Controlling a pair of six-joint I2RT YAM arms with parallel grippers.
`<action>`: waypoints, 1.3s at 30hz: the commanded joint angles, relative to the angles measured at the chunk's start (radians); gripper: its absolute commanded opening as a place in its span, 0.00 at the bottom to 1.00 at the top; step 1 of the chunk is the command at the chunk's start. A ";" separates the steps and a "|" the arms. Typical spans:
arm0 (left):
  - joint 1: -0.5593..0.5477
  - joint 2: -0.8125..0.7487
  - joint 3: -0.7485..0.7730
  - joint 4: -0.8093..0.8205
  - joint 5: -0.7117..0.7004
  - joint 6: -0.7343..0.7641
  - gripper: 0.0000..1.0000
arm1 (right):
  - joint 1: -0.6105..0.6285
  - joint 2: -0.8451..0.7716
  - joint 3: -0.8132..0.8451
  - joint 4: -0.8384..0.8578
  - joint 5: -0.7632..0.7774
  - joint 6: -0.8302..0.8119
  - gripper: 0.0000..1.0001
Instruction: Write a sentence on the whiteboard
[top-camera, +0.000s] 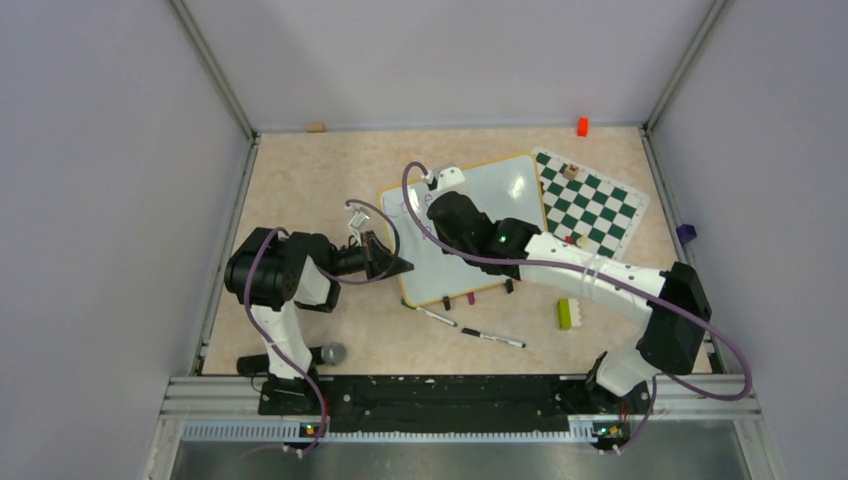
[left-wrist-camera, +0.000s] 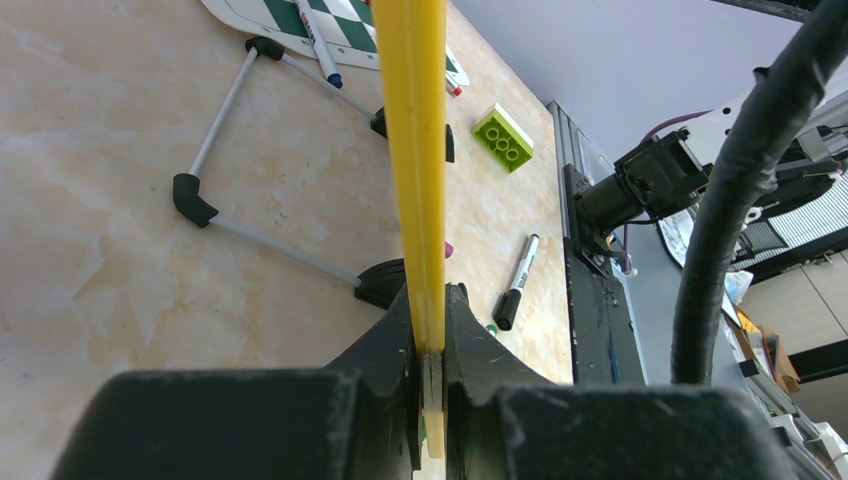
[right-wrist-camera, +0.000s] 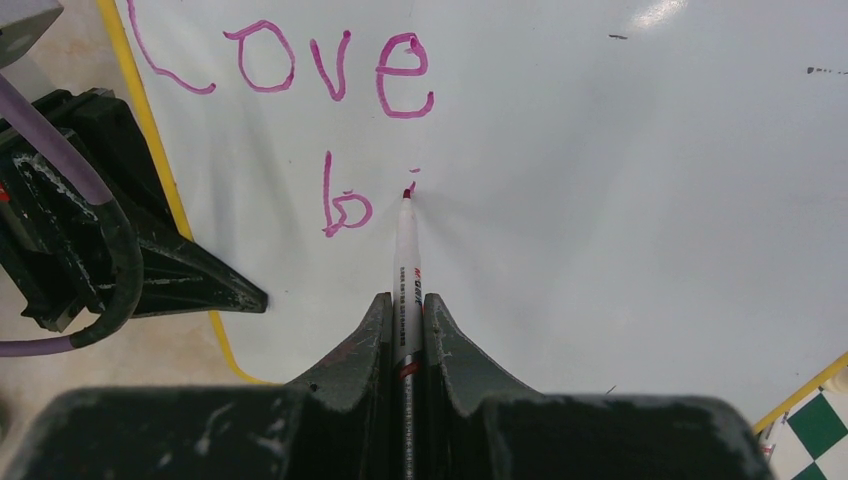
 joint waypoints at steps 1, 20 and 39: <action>-0.016 -0.005 -0.003 0.057 0.057 0.072 0.00 | -0.012 0.008 0.030 0.019 0.018 -0.004 0.00; -0.016 -0.002 -0.003 0.058 0.056 0.077 0.00 | -0.013 -0.042 -0.060 -0.010 -0.039 0.038 0.00; -0.016 -0.006 -0.004 0.058 0.057 0.078 0.00 | -0.024 -0.109 -0.017 -0.012 -0.010 0.013 0.00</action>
